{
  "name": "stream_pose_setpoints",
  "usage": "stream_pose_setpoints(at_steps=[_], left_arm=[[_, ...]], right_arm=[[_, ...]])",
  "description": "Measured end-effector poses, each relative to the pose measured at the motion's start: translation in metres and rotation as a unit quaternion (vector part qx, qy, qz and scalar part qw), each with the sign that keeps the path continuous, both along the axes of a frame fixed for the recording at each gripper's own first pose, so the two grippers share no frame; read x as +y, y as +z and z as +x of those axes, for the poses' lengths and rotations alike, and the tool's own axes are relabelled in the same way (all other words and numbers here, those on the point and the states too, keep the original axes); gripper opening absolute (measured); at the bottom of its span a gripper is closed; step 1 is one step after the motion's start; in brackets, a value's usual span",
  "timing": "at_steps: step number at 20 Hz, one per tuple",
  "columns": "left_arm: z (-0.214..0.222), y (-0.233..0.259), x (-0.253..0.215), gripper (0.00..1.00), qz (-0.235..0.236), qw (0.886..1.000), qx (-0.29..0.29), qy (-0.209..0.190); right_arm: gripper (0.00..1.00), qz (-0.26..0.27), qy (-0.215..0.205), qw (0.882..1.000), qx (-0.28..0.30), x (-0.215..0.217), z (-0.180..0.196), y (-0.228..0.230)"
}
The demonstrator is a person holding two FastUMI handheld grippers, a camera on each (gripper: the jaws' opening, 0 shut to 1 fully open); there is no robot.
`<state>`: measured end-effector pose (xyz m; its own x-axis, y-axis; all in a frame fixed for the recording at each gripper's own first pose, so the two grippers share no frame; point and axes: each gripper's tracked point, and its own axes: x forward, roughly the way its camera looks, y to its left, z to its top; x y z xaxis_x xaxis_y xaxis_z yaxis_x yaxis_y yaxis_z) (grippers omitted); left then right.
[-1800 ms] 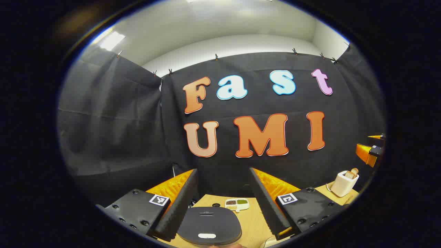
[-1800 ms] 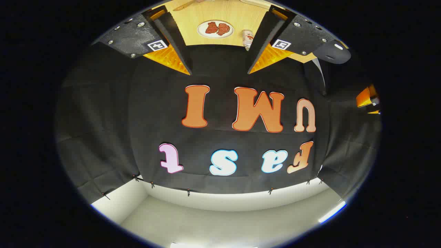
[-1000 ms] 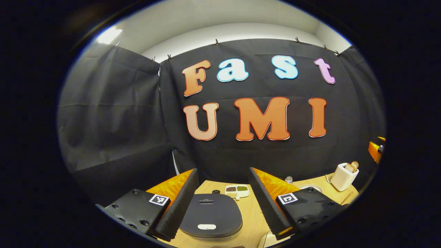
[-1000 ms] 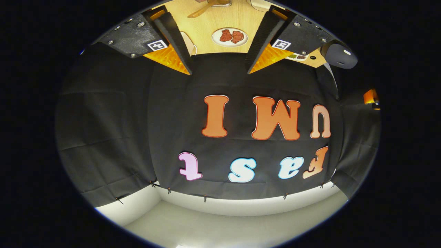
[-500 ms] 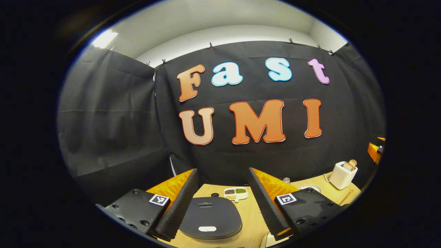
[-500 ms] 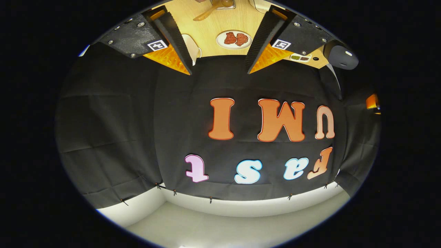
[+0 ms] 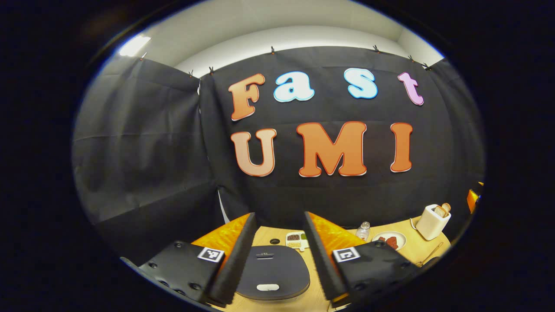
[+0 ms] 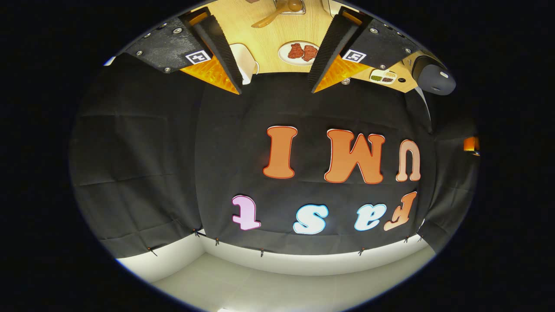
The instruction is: Close the left gripper, press the button to open the rice cooker; take a wooden spoon from the chopstick holder with the right hand, scoop a spoonful of rice and pour it into the rice cooker, then put the wooden spoon back into the chopstick holder.
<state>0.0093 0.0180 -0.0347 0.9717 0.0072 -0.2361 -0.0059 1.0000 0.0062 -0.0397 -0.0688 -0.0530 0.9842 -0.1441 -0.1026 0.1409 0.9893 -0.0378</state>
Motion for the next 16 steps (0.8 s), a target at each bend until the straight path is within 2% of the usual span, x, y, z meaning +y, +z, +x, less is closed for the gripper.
stream_pose_setpoints(at_steps=[2,3,4,5,7,8,9,11,12,13,16], left_arm=[[0.002,-0.017,0.012,0.36,0.0,0.999,0.04,0.019],[0.004,-0.03,0.013,0.12,-0.005,0.998,0.063,0.02],[0.007,-0.036,0.013,0.04,-0.014,0.996,0.081,0.022],[0.005,-0.046,0.017,0.08,-0.023,0.994,0.106,0.024],[0.01,-0.066,0.012,0.05,-0.052,0.985,0.166,0.006],[0.009,-0.078,0.016,0.05,-0.065,0.978,0.199,0.01],[0.008,-0.088,0.015,0.02,-0.086,0.969,0.234,0.009],[0.007,-0.11,0.011,0.04,-0.112,0.949,0.295,0.002],[0.006,-0.123,0.017,0.05,-0.115,0.939,0.324,0.02],[0.001,-0.138,0.024,0.05,-0.108,0.924,0.365,0.031],[-0.009,-0.169,0.016,0.04,-0.137,0.888,0.437,0.025]], right_arm=[[0.96,0.0,0.0,1.0,0.004,-0.003,0.0,-0.004],[0.96,0.0,-0.002,1.0,0.004,-0.004,0.0,-0.005],[0.94,0.0,-0.004,1.0,0.005,-0.005,0.001,-0.006],[0.94,0.001,-0.006,1.0,0.007,-0.005,0.001,-0.007],[0.94,0.001,-0.006,1.0,0.01,-0.005,0.002,-0.011],[0.94,-0.001,-0.007,1.0,0.011,-0.006,0.001,-0.011],[0.94,-0.003,-0.01,1.0,0.011,-0.008,0.0,-0.012],[0.94,-0.007,-0.014,1.0,0.015,-0.01,-0.002,-0.015],[0.94,-0.008,-0.015,1.0,0.017,-0.011,-0.003,-0.018],[0.94,-0.01,-0.015,1.0,0.019,-0.011,-0.003,-0.02],[0.94,-0.022,-0.026,0.999,0.03,-0.017,-0.007,-0.027]])
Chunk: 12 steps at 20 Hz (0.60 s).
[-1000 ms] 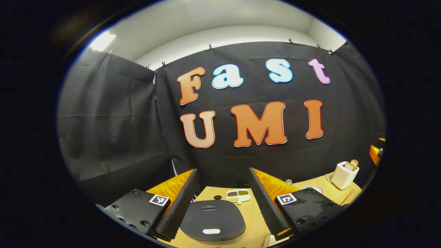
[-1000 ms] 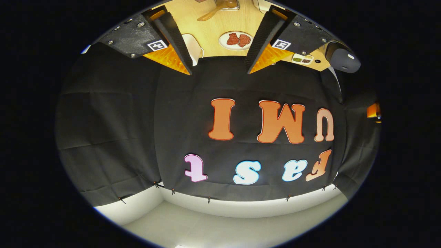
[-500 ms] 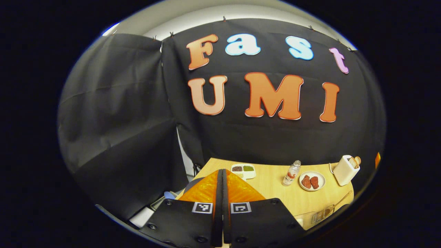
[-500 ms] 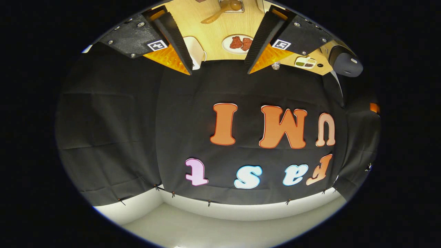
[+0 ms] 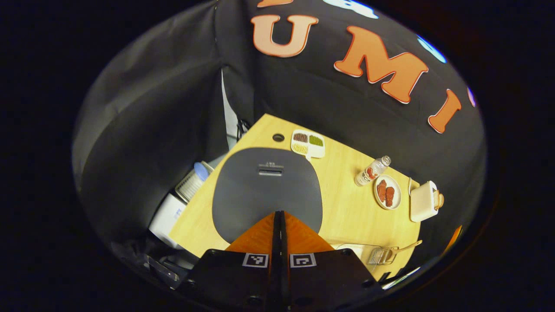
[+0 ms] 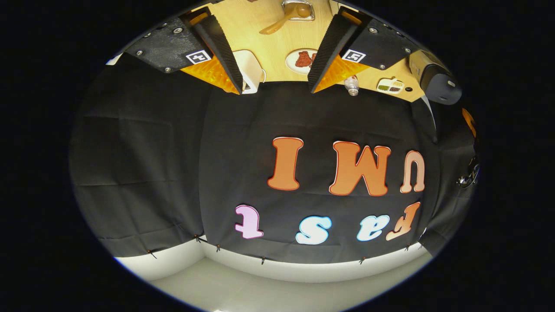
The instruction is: Close the left gripper, press the button to open the rice cooker; take a wooden spoon from the chopstick holder with the right hand, scoop a spoonful of rice and pour it into the rice cooker, then put the wooden spoon back into the chopstick holder.
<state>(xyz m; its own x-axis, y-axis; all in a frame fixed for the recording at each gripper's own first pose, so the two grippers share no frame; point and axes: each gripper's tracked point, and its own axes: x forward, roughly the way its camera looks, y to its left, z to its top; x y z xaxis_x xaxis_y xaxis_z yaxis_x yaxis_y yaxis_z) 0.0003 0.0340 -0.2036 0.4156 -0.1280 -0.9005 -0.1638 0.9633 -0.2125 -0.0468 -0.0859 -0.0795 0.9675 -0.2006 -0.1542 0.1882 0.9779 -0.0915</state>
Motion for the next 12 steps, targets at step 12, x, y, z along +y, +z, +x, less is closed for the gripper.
stream_pose_setpoints(at_steps=[12], left_arm=[[-0.021,-0.082,-0.006,0.05,-0.045,0.987,0.153,0.005]], right_arm=[[0.93,0.002,-0.028,0.999,0.034,-0.012,-0.017,-0.028]])
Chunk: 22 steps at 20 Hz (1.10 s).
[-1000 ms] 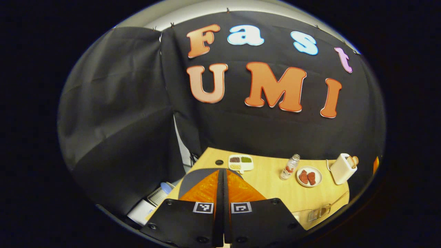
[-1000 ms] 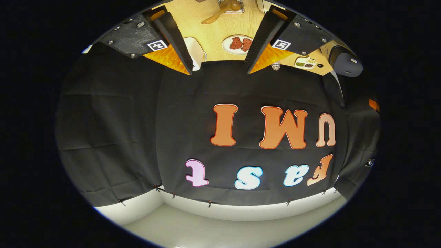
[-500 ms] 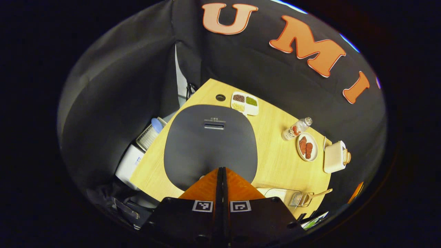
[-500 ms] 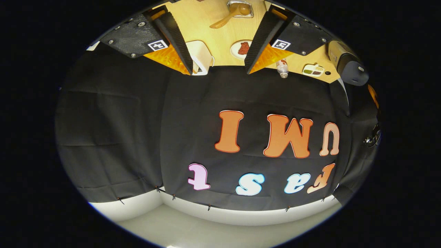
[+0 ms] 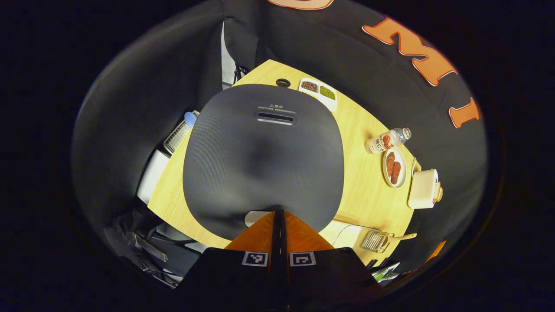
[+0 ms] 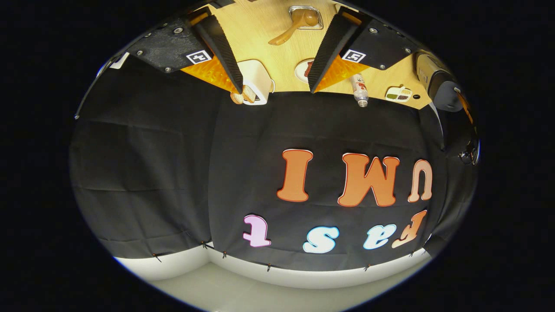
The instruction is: Close the left gripper, press the button to open the rice cooker; take a wooden spoon from the chopstick holder with the right hand, scoop a spoonful of rice and pour it into the rice cooker, then put the wooden spoon back into the chopstick holder.
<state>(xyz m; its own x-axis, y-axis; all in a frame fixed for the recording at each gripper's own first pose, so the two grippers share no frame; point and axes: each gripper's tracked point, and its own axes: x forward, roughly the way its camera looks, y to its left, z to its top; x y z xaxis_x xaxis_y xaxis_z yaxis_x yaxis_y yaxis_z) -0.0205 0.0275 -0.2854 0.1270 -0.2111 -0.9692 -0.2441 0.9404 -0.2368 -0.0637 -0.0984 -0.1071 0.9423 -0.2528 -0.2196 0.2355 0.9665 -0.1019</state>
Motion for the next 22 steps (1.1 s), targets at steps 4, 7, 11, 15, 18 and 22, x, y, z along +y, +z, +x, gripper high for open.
stream_pose_setpoints(at_steps=[4,7,11,15,18,22], left_arm=[[0.004,-0.007,0.003,0.05,0.017,0.999,-0.031,-0.004],[0.001,-0.005,-0.001,0.05,0.018,0.999,-0.033,-0.006],[0.009,0.009,0.008,0.05,0.032,0.996,-0.088,-0.012],[0.029,0.06,0.012,0.05,0.035,0.986,-0.163,-0.007],[0.064,0.107,0.024,0.05,0.075,0.951,-0.299,-0.035],[0.101,0.176,0.045,0.05,0.154,0.876,-0.456,-0.011]], right_arm=[[0.93,-0.002,-0.009,1.0,0.015,-0.003,-0.002,-0.011],[0.94,0.009,-0.001,1.0,0.022,0.002,0.001,-0.017],[0.94,0.01,0.006,1.0,0.028,0.001,0.004,-0.022],[0.94,0.009,0.008,0.999,0.04,-0.001,0.006,-0.03],[0.93,0.008,0.012,0.999,0.046,0.001,0.008,-0.037],[0.94,0.008,0.021,0.998,0.063,0.003,0.005,-0.051]])
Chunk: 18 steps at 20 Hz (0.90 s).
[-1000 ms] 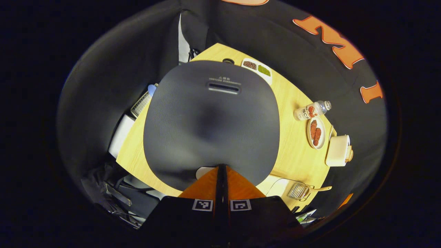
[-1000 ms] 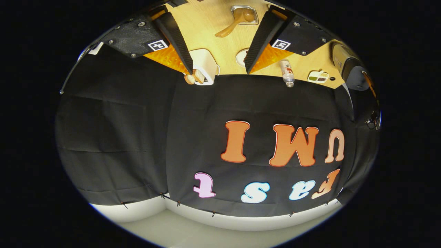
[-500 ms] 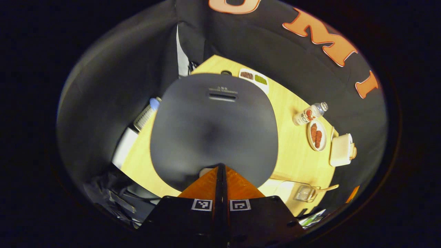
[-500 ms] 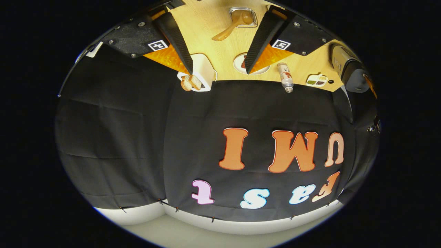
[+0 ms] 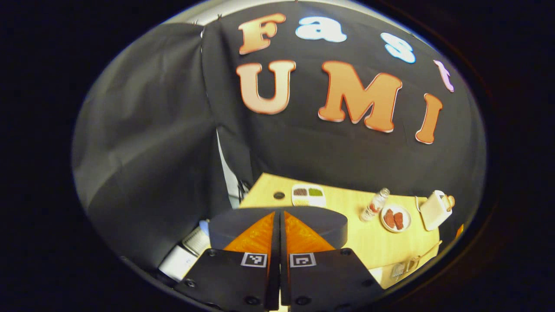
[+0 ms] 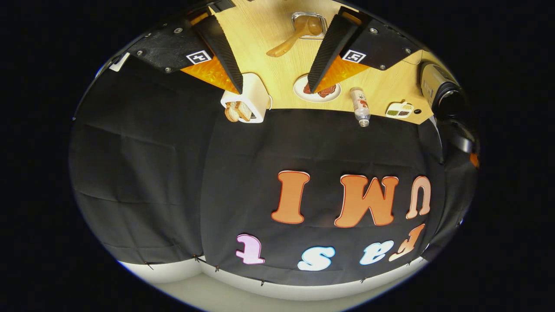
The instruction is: Close the left gripper, press the button to open the rice cooker; take a wooden spoon from the chopstick holder with the right hand, scoop a spoonful of rice and pour it into the rice cooker, then put the wooden spoon back into the chopstick holder.
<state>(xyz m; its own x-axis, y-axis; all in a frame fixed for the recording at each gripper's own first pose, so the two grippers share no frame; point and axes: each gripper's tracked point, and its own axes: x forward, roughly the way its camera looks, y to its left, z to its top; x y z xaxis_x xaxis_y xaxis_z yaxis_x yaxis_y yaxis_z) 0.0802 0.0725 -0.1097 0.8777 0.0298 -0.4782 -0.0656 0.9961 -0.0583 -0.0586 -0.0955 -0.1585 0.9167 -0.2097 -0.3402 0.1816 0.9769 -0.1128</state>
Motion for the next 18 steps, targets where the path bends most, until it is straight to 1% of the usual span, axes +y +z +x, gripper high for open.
stream_pose_setpoints(at_steps=[1,2,3,4,6,10,11,14,16,18], left_arm=[[0.001,0.014,0.001,0.07,0.002,1.0,-0.023,0.006],[-0.005,0.02,-0.01,0.06,-0.001,0.999,-0.038,0.004],[-0.012,0.029,-0.014,0.14,0.001,0.999,-0.052,-0.002],[-0.02,0.036,-0.021,0.17,-0.001,0.997,-0.07,-0.016],[-0.026,0.058,-0.028,0.39,0.006,0.993,-0.116,-0.022],[-0.051,0.092,-0.029,0.98,0.072,0.984,-0.165,-0.008],[-0.057,0.099,-0.034,0.98,0.083,0.981,-0.175,-0.007],[-0.077,0.111,-0.05,1.0,0.093,0.974,-0.207,-0.013],[-0.089,0.115,-0.056,1.0,0.094,0.972,-0.215,-0.009],[-0.102,0.117,-0.056,1.0,0.094,0.971,-0.22,0.002]], right_arm=[[0.94,0.003,0.004,1.0,0.005,0.0,0.0,-0.004],[0.93,0.007,0.007,1.0,0.011,0.002,0.0,-0.01],[0.94,0.012,0.011,1.0,0.017,0.003,0.0,-0.015],[0.94,0.017,0.019,0.999,0.028,0.007,-0.001,-0.023],[0.94,0.026,0.024,0.998,0.043,0.008,-0.002,-0.036],[0.94,0.054,0.023,0.995,0.077,0.006,-0.001,-0.063],[0.94,0.062,0.021,0.994,0.088,0.004,-0.001,-0.071],[0.94,0.093,0.016,0.988,0.119,0.001,0.001,-0.096],[0.94,0.113,0.016,0.983,0.143,0.001,0.001,-0.114],[0.94,0.123,0.029,0.977,0.172,0.002,0.001,-0.136]])
